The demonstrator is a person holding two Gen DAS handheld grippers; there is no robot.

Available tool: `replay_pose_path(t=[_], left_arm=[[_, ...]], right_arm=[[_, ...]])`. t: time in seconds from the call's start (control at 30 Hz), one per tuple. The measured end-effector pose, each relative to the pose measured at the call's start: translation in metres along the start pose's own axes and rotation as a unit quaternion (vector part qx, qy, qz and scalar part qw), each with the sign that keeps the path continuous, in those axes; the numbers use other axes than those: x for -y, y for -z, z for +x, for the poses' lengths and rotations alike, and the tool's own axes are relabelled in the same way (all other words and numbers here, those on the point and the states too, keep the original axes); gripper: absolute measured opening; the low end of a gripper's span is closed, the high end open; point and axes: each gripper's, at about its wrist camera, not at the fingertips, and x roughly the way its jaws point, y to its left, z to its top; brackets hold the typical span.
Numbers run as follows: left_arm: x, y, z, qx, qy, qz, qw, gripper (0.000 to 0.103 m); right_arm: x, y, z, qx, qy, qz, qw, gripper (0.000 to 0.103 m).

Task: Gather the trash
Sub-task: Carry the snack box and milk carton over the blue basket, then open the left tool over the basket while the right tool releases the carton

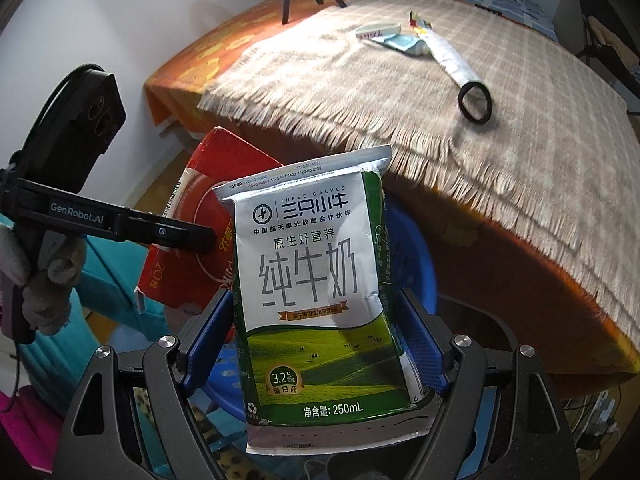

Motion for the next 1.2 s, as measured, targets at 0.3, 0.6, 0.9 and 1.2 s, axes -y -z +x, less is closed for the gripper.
replay_pose_path(t=[0.3,0.6,0.9,1.2], left_arm=[[-0.002,0.003,0.009,-0.02,-0.021,-0.003,0.9996,0.022],[-0.002,0.0,0.003,-0.008,-0.029,-0.003,0.9995,0.035],[-0.005,-0.005,-0.001,0.007,-0.028,-0.005,0.9996,0.035],[-0.003,-0.011,-0.007,0.013,-0.019,-0.009,0.9997,0.035]], right_arm=[[-0.005,0.003,0.008,-0.017,0.0,-0.005,1.0,0.082],[-0.002,-0.001,0.016,-0.036,-0.002,-0.002,0.999,0.082],[-0.001,0.001,0.014,-0.029,-0.011,0.006,1.0,0.082],[-0.005,0.001,0.019,-0.039,-0.028,-0.009,0.999,0.085]])
